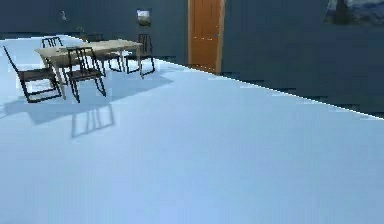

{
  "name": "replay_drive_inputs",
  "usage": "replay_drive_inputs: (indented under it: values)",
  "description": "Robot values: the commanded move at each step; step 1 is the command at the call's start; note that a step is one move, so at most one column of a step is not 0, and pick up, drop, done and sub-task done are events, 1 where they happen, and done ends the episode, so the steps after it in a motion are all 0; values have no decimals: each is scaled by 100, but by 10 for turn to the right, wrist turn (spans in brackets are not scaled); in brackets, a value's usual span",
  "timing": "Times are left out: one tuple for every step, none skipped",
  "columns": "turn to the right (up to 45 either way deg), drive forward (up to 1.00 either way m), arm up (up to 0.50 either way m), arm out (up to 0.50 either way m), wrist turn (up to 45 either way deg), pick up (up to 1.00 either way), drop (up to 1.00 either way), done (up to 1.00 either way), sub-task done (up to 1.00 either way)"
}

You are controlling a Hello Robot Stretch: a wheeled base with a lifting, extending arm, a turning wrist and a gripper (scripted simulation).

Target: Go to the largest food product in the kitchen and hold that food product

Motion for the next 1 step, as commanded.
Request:
replay_drive_inputs:
  values:
    - [0, 50, 0, 0, 0, 0, 0, 0, 0]
